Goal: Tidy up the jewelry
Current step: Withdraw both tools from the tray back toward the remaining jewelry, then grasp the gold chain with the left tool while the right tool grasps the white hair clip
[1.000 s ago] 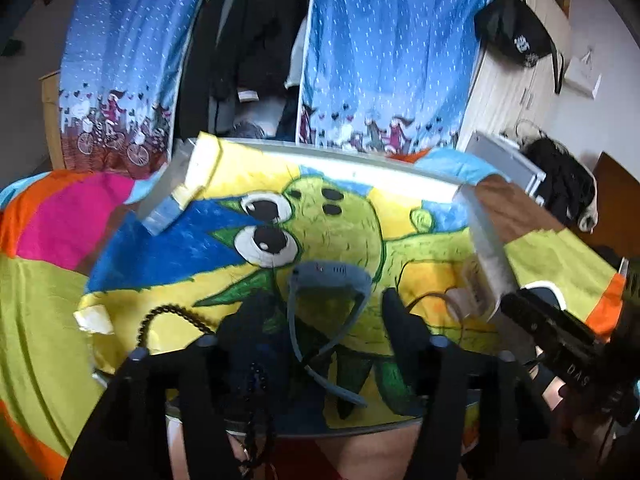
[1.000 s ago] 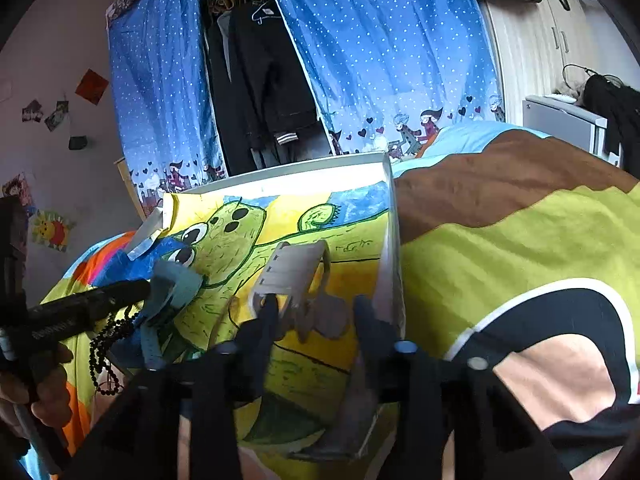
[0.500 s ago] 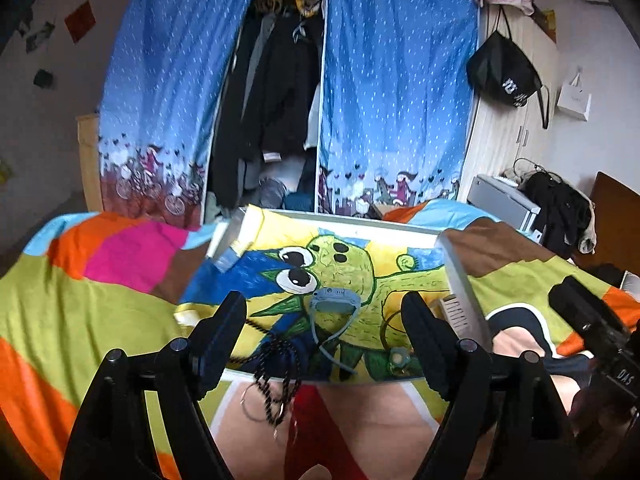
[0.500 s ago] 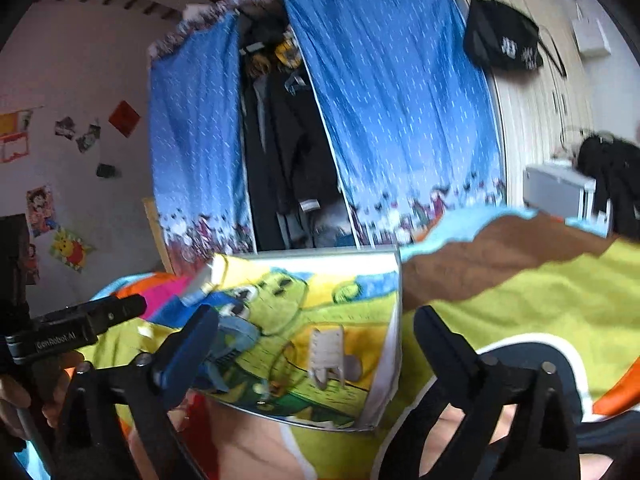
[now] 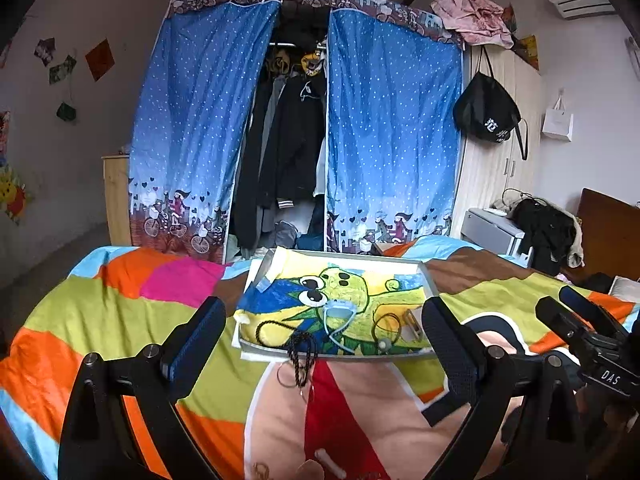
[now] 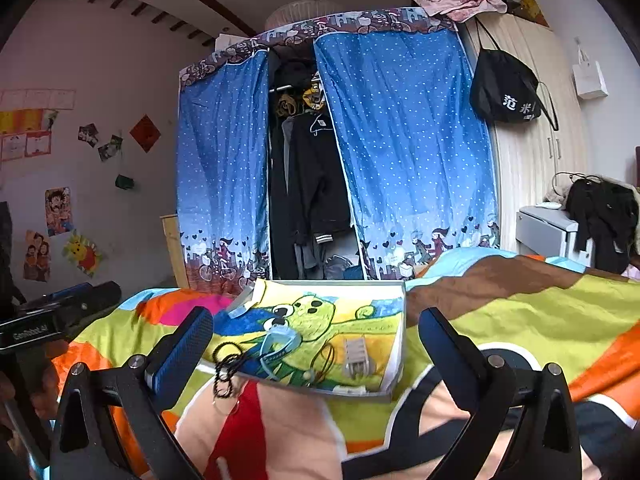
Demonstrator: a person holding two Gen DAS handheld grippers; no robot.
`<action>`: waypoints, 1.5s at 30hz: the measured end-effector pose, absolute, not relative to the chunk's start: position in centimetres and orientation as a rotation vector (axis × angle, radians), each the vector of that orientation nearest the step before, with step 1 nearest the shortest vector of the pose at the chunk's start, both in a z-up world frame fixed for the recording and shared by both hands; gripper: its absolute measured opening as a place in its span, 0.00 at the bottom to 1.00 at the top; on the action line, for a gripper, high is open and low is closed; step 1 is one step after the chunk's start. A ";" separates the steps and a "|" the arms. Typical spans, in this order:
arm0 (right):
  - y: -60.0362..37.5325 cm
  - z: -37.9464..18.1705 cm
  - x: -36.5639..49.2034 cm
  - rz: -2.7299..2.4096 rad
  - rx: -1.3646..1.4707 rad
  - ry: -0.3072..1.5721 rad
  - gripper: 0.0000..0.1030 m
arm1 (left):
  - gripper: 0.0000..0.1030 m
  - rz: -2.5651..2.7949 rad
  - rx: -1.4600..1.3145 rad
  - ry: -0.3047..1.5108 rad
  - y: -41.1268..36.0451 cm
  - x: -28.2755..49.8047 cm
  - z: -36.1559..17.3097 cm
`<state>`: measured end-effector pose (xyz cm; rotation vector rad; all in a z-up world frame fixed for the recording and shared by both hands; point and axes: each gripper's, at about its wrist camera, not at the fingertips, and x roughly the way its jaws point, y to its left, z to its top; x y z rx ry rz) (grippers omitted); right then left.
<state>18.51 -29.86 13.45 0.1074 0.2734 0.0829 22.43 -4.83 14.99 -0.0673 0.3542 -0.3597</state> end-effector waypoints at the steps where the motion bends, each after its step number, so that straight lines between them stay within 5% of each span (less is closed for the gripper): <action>1: -29.5 13.6 17.8 0.082 0.104 0.277 1.00 | 0.93 -0.358 -0.068 0.356 -4.6 21.8 15.0; 23: -24.4 8.4 8.6 0.121 0.060 0.391 1.00 | 0.93 -0.264 -0.017 0.510 2.9 12.6 7.6; 45: -25.1 -1.3 10.2 0.196 0.113 0.670 1.00 | 0.93 -0.210 0.006 0.744 3.1 14.6 -1.1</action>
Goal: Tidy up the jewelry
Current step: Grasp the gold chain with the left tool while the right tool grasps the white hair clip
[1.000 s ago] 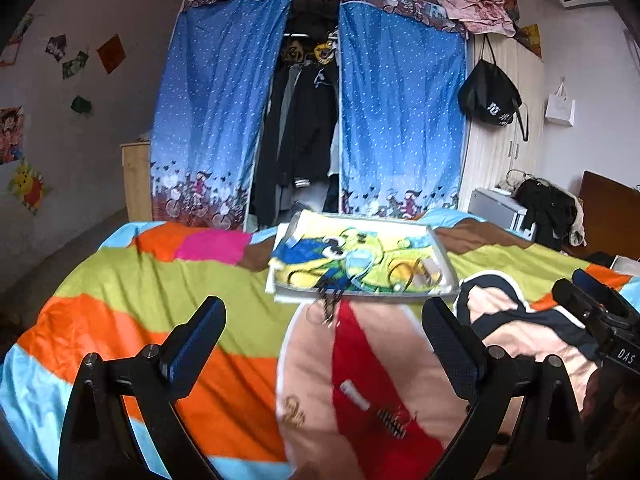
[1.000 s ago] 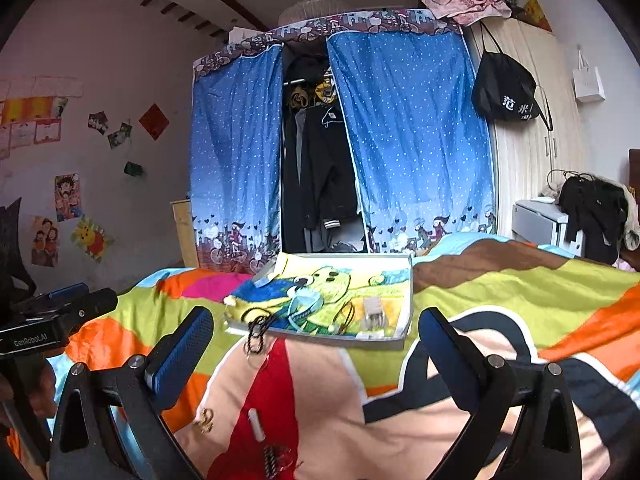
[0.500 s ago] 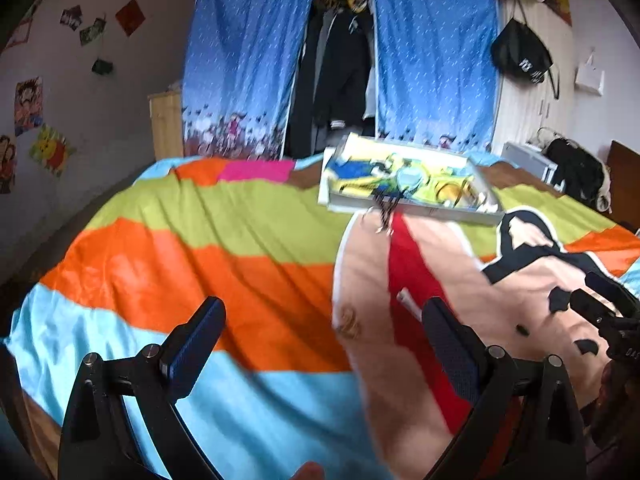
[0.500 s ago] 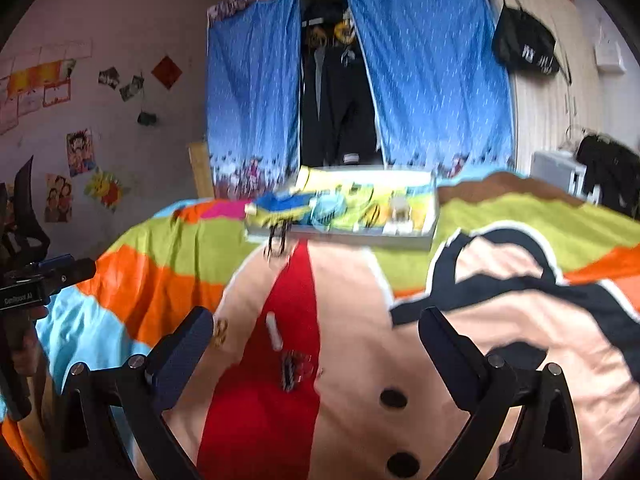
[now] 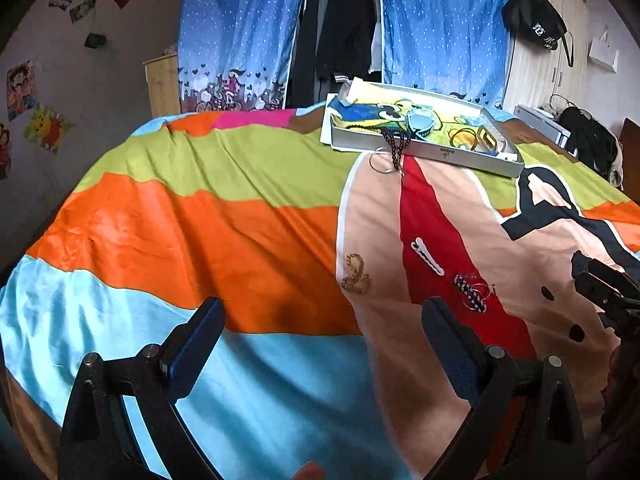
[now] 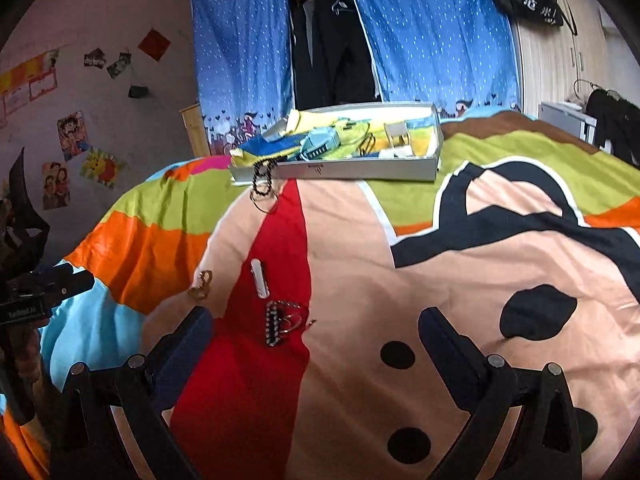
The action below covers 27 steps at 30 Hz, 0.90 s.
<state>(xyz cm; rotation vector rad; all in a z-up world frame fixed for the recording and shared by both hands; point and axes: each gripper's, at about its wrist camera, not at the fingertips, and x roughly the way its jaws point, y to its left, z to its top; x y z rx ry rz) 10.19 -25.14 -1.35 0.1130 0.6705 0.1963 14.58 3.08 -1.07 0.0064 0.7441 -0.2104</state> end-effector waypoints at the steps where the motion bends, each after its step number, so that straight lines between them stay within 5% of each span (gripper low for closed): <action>1: -25.2 -1.6 10.4 0.197 0.116 0.677 1.00 | 0.93 -0.211 0.009 0.749 3.0 14.9 -1.3; 27: -23.4 -5.5 19.3 0.260 0.098 0.766 1.00 | 0.93 -0.337 0.036 0.805 2.8 22.8 -4.7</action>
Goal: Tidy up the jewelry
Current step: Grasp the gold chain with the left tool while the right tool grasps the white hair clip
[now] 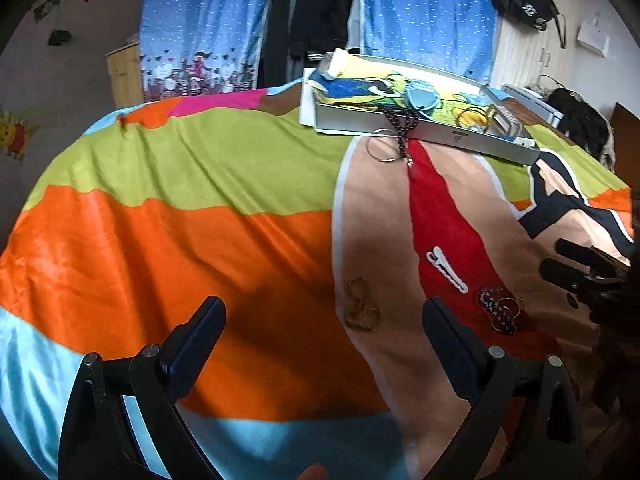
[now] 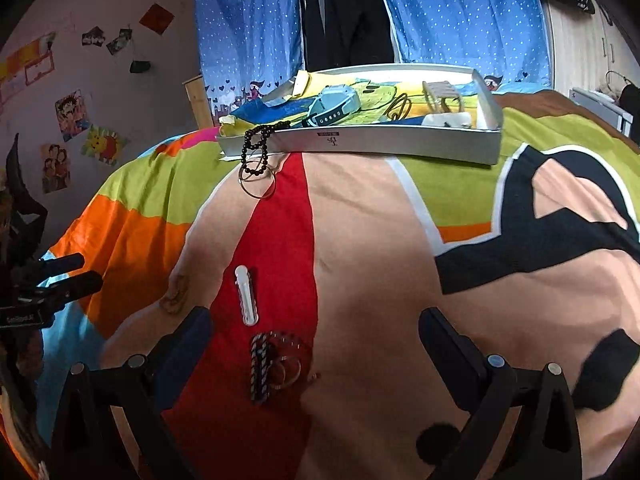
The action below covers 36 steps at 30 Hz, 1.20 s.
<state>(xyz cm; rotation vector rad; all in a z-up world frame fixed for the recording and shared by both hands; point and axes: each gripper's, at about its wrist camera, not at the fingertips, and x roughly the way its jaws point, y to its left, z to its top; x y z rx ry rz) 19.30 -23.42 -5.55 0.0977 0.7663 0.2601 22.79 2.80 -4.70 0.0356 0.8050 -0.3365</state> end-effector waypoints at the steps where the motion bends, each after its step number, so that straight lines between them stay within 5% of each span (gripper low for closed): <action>1: -23.4 -5.8 19.6 0.265 0.105 0.771 1.00 | 0.93 -0.357 0.039 0.810 2.7 23.1 -4.9; 15: -22.0 -7.8 20.8 0.280 0.107 0.838 0.97 | 0.89 -0.487 -0.022 0.854 2.0 27.7 -6.9; 20: -21.3 -8.4 21.6 0.300 0.100 0.862 0.88 | 0.57 -0.540 -0.045 0.906 2.3 28.1 -7.5; 27: -20.2 -8.6 22.9 0.328 0.101 0.876 0.78 | 0.38 -0.605 -0.043 0.964 2.0 27.6 -8.6; 36: -17.7 -9.8 24.9 0.424 0.038 0.948 0.43 | 0.20 -0.595 -0.007 1.069 1.3 28.9 -10.6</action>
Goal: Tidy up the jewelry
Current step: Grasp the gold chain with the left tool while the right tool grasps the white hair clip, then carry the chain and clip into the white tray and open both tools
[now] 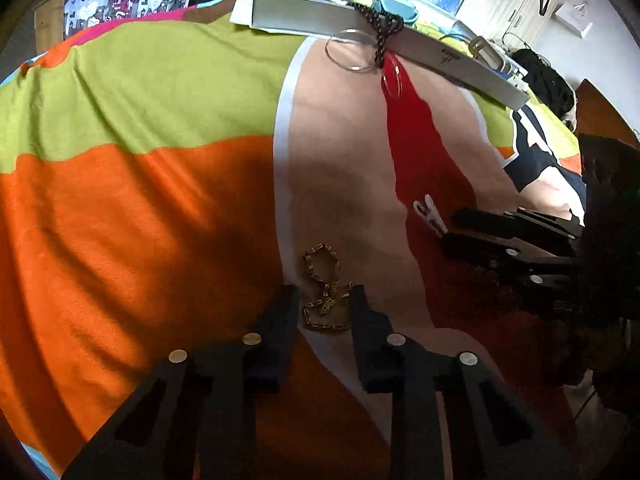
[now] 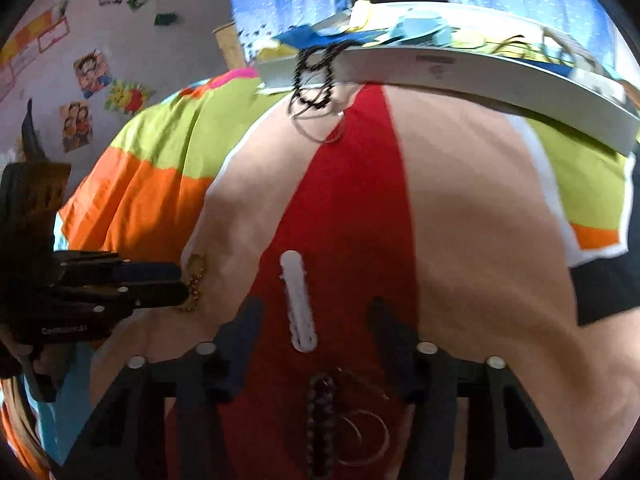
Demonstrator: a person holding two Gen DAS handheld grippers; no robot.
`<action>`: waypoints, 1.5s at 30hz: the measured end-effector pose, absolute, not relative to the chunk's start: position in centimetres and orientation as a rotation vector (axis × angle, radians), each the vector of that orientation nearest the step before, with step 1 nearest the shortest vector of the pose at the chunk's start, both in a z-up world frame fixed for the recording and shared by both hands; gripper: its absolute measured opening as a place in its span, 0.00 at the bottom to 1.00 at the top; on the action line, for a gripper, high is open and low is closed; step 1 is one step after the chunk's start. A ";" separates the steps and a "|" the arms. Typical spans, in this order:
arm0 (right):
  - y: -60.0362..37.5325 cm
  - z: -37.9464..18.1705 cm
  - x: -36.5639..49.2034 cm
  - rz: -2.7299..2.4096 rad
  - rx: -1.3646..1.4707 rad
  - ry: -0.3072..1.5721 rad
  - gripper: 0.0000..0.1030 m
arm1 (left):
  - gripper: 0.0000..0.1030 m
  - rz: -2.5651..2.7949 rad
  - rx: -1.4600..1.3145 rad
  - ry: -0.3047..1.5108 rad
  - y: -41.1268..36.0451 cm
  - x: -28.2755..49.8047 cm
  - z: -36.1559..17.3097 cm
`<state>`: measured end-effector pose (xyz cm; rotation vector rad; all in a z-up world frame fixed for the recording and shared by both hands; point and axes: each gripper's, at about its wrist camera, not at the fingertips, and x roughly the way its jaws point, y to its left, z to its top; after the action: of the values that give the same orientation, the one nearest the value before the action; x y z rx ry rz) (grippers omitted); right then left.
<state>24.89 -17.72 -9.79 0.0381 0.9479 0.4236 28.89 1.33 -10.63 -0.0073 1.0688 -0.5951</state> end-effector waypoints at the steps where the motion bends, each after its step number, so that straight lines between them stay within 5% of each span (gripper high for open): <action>1: -17.5 -10.1 25.2 0.429 0.033 0.962 0.41 | 0.18 -0.595 -0.006 1.073 1.2 29.0 -10.7; 8: -17.2 -10.8 25.9 0.404 0.010 0.993 0.31 | 0.03 -0.575 0.045 1.100 -0.1 29.5 -11.1; 12: -17.3 -10.9 25.8 0.400 0.004 0.993 0.13 | 0.01 -0.549 0.001 1.099 0.1 29.6 -10.9; 45: -19.6 -4.6 25.9 0.403 0.124 0.770 0.13 | 0.00 -0.546 -0.119 0.901 1.8 31.2 -2.9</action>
<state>25.93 -19.60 -4.58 0.1240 0.7701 0.4034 31.19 1.80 -2.85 -0.1190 0.9010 -0.5465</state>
